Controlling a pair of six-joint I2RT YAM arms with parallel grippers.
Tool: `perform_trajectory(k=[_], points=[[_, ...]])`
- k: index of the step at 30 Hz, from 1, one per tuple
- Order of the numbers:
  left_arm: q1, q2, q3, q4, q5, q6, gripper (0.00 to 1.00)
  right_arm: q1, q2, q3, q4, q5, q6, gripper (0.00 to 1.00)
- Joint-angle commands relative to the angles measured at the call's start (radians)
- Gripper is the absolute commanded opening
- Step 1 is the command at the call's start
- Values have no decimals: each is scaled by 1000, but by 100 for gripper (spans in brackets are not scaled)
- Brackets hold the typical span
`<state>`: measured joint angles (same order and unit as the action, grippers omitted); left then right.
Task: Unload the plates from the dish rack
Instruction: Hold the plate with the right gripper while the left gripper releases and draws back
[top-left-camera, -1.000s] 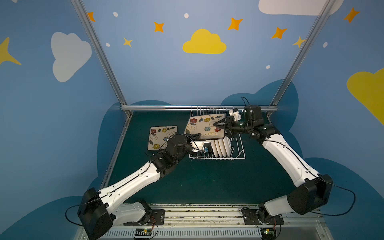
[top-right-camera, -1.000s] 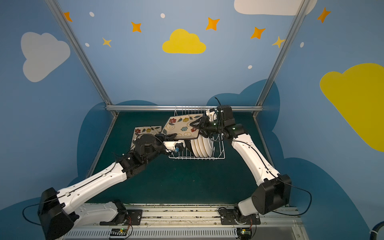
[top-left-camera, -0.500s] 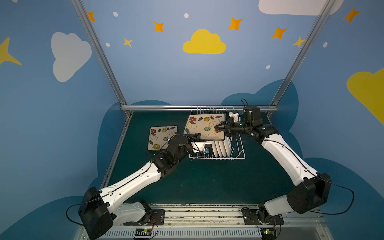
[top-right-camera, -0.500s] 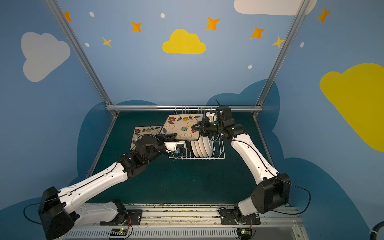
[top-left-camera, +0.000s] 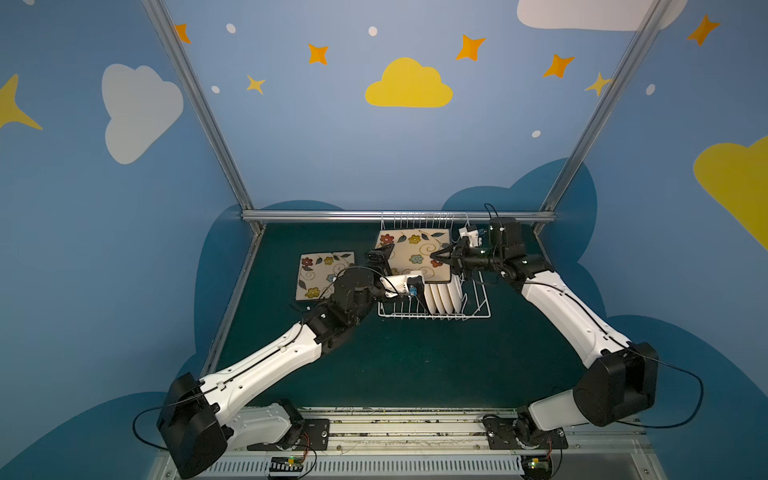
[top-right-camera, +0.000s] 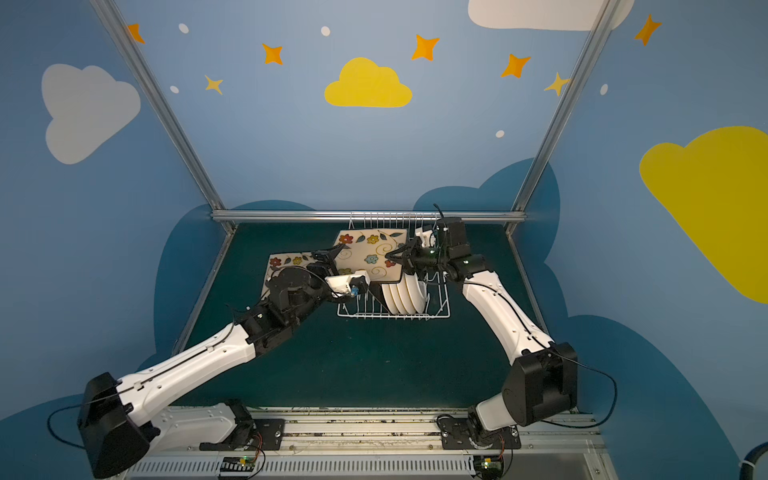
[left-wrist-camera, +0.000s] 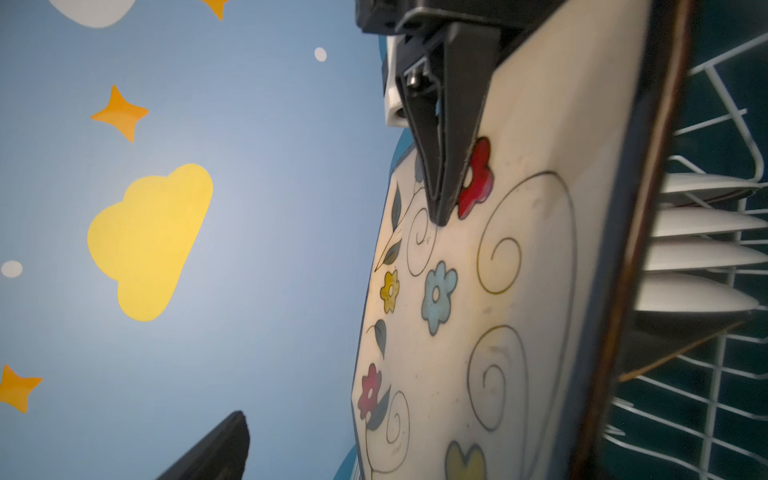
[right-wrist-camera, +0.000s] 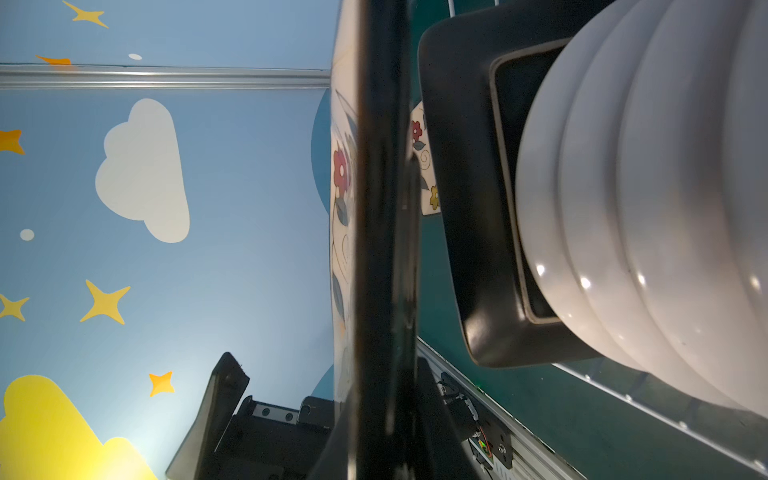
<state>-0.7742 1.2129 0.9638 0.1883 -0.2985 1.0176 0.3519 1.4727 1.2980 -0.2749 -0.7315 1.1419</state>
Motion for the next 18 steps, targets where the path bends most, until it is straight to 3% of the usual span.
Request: perform_trajectory(k=[1,6,9,13,18], points=[[7,-45,38,80,-27,-64,99,-22,-66,7,236,-46,44,0],[17,-107,18,-5,-21,-140,99,-41,-74,-6,319,-43,68,0],[50,-152,21,-93,5,-228,99,-45,-90,7,312,-16,15,0],[140,-217,15,-164,115,-408,99,-49,-119,15,276,37,-44,0],[322,-245,61,-269,364,-730,99,-57,-137,10,254,44,-102,0]])
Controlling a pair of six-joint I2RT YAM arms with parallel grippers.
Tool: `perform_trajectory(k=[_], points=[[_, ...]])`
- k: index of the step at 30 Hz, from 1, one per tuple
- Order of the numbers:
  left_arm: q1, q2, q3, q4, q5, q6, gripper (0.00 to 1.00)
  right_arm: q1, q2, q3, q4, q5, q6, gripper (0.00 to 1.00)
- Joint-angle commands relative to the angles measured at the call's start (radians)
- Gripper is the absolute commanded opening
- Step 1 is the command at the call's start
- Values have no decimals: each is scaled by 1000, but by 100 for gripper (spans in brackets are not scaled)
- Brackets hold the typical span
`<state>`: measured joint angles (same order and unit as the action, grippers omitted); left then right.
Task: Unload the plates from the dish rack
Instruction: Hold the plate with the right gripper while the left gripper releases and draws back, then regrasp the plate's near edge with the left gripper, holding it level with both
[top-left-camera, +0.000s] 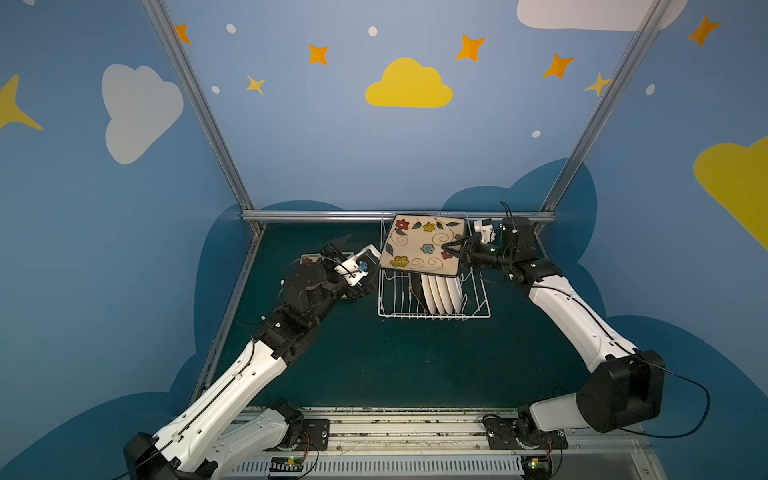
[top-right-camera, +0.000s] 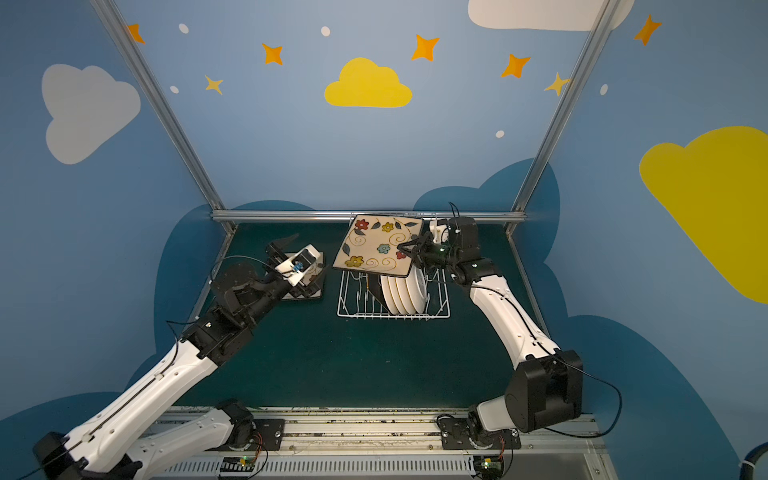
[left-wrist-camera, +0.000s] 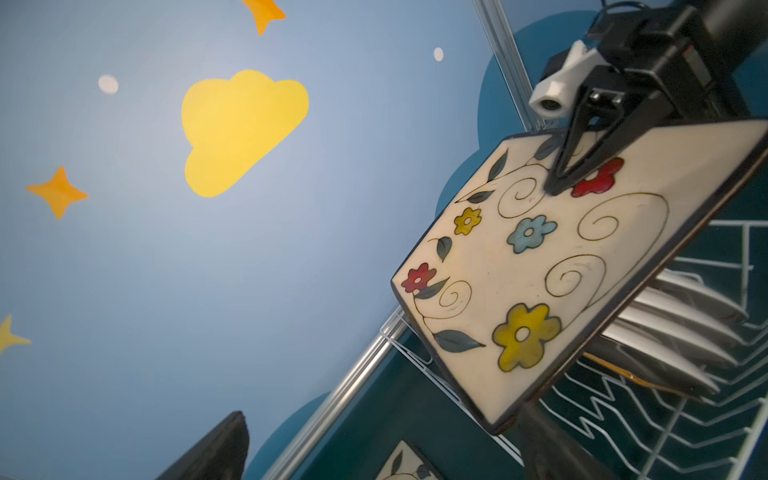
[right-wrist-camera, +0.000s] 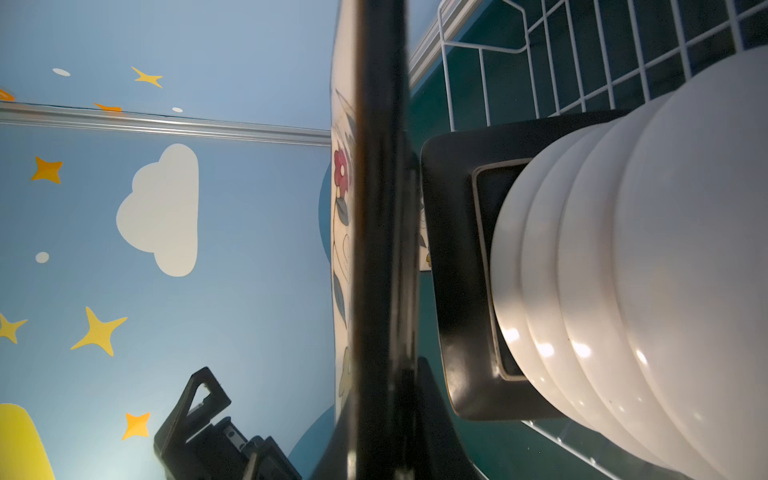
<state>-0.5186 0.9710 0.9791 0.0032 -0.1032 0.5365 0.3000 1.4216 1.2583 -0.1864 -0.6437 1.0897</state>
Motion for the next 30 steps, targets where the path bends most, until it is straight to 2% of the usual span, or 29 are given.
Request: perform_trajectory(k=[1,8,14,20,30], points=[[100,5,62,-101,219,-308,99,-7,-91,44,166,-42,-60,0],[247,149,231,-260,493,-642,99,-15,-136,-27,247,-48,-108,0],[301,282,311,-279,738,-806,99,-19,-159,-51,276,-57,-151,0],[302,393,352,-282,915,-877,99,-19,-145,-42,300,-121,-187,0],[302,540,430,-325,1102,-889,99,-12,-156,-73,390,-148,-244,0]])
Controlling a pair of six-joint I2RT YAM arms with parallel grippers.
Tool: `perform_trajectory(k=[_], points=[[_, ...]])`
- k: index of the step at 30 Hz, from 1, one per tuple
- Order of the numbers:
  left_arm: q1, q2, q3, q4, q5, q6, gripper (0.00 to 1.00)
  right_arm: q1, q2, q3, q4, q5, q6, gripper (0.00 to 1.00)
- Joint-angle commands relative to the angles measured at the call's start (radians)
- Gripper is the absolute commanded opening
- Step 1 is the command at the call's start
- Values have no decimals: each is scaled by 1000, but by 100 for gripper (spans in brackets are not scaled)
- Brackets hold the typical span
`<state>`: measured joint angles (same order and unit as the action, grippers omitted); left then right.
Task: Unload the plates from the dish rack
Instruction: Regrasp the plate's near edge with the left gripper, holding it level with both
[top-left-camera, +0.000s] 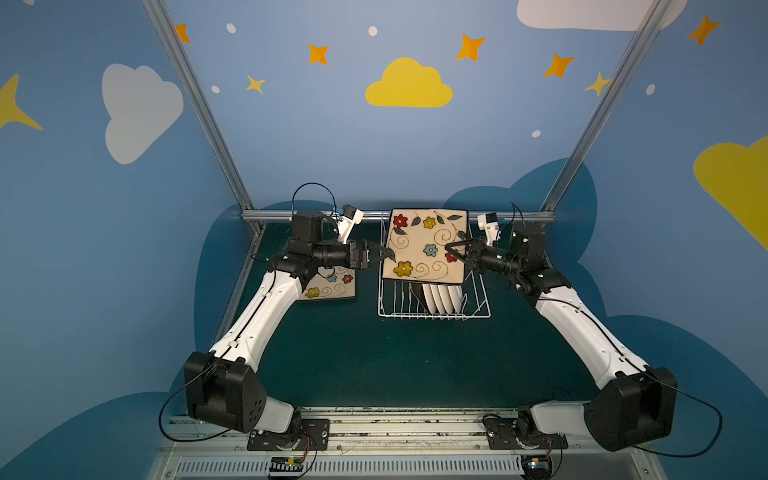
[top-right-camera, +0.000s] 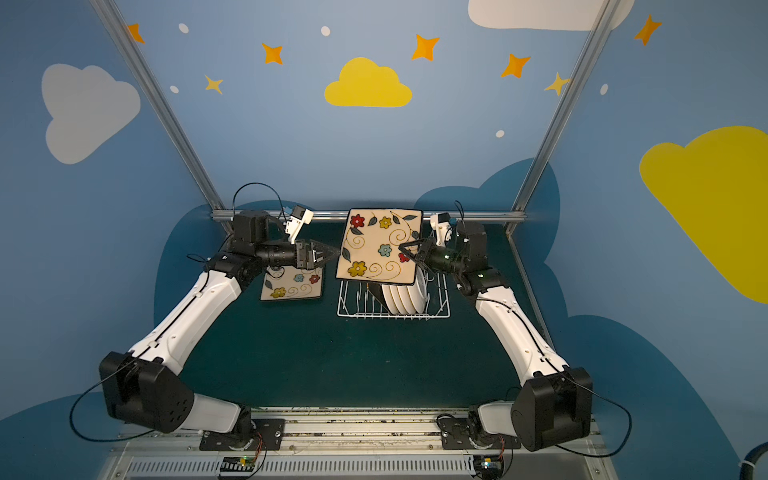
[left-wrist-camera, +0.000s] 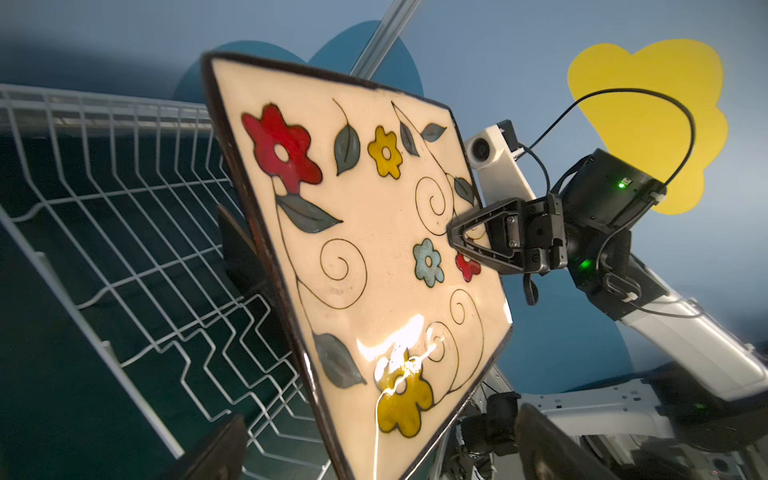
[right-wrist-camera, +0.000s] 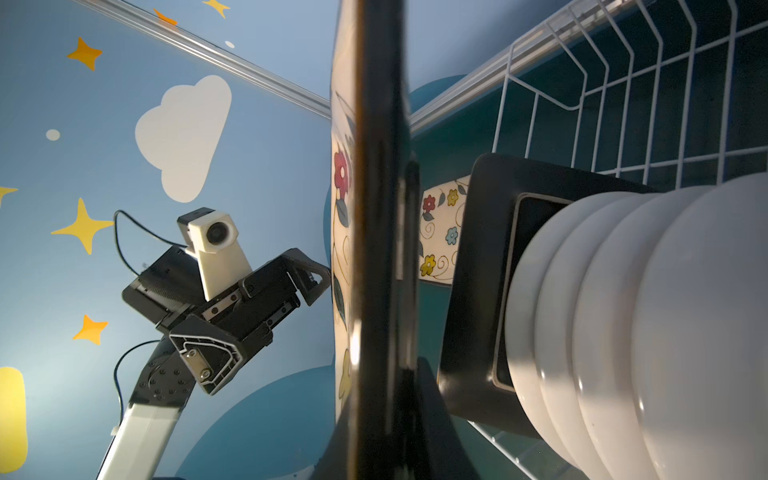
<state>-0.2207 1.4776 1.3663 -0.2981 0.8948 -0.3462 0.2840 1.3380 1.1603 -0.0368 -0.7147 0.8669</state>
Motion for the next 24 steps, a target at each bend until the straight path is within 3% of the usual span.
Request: perform_trajectory(k=[1,4,18,22,24], points=[[4,54,58,-24,127,-10,99,6,-74,20,251,-76,-24,0],[2,105,83,16,180,-46,99,9,-74,4,283,-77,-23,0],[-55,208,155,63,214,-75,97,33,-25,12,340,-112,-13,0],[-68,225,150,87,228,-90,80,34,-25,4,339,-112,-14,0],[-75,231,150,88,232,-92,76,34,-23,-2,339,-112,-14,0]])
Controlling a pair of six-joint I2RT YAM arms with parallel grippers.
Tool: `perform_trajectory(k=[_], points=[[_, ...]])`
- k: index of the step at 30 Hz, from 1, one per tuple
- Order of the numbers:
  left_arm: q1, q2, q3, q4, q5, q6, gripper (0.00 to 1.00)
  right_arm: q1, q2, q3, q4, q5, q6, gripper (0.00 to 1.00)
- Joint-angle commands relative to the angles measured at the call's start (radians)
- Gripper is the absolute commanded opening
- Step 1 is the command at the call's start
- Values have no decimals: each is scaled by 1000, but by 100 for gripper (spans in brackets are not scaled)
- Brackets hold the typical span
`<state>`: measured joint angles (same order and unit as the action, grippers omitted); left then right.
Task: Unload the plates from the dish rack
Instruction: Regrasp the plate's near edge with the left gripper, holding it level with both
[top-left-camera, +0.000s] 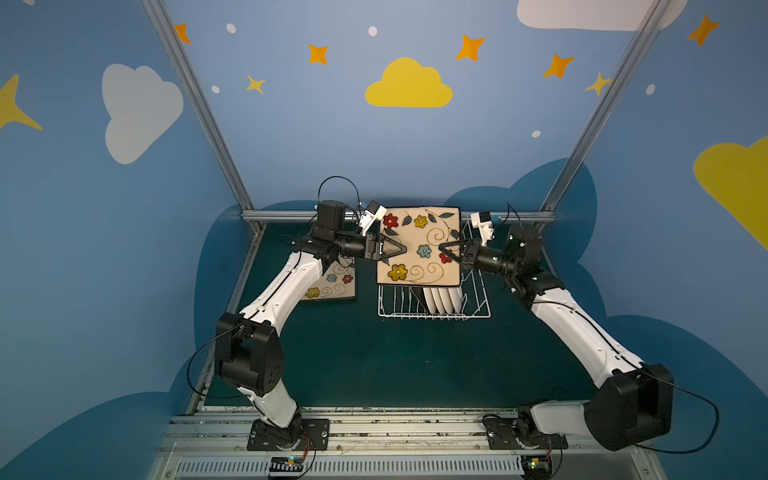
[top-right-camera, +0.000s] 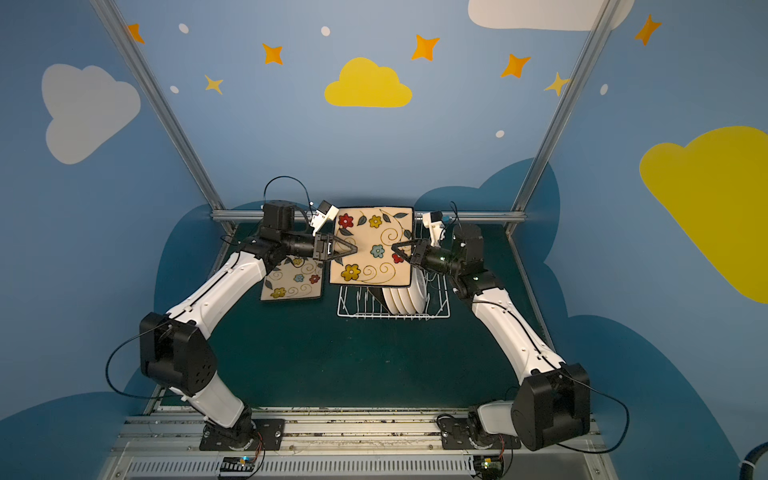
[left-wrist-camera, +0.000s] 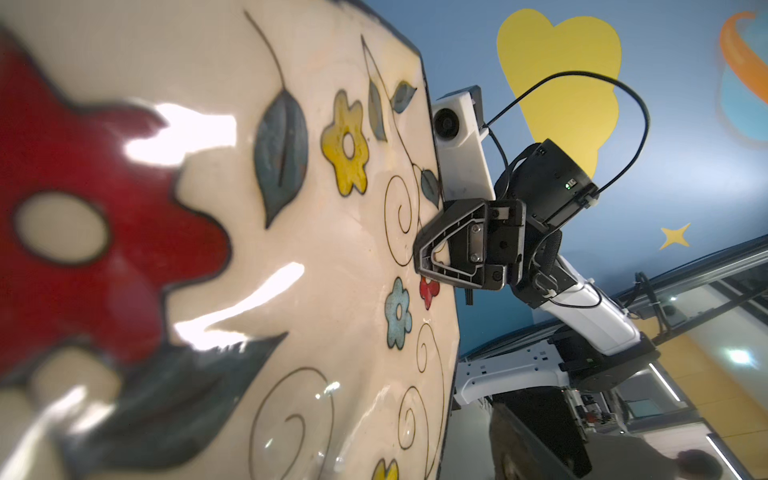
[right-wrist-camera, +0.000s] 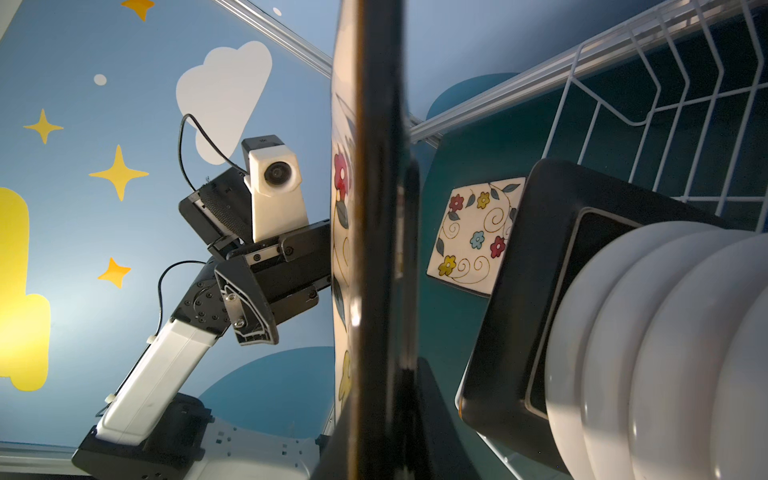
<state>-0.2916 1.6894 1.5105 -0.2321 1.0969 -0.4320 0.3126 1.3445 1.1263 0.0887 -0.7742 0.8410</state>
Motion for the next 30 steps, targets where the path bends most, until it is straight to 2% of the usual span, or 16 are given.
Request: perform_trajectory(k=[1,13,16,24,30], points=[[-6,18,5,23,32,-6,74,5,-30,29,215,-51,12,0],[-14,-3,-25,73,52,-26,53,3,-15,16,218,-60,42,0],[-14,-6,-29,81,55,-31,43,4,-14,8,231,-56,44,0],[-13,-27,-54,143,55,-72,26,3,-1,-8,257,-67,66,0],[-11,-41,-59,150,45,-83,10,4,1,-5,234,-64,64,0]])
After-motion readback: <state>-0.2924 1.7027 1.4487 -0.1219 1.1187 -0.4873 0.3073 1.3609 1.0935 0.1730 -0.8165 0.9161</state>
